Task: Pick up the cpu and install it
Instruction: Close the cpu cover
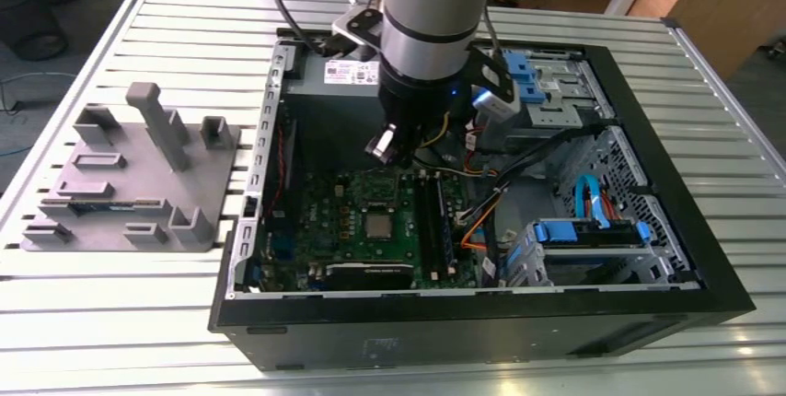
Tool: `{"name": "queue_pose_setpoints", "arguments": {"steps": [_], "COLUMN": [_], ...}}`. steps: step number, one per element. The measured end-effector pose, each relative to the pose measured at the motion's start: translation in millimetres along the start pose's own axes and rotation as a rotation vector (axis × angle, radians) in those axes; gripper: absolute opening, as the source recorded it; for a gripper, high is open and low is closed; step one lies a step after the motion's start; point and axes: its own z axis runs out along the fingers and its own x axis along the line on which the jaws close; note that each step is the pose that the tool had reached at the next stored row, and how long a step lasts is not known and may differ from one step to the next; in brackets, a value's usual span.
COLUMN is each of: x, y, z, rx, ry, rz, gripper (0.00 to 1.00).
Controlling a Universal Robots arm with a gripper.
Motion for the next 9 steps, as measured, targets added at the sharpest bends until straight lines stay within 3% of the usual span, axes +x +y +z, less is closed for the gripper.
{"name": "queue_pose_setpoints", "arguments": {"steps": [9], "x": [-1.6], "y": [-2.0], "z": [-0.2], "rx": [-0.0022], "ry": [0.0020], "rz": [0.000], "gripper": [0.13]}}
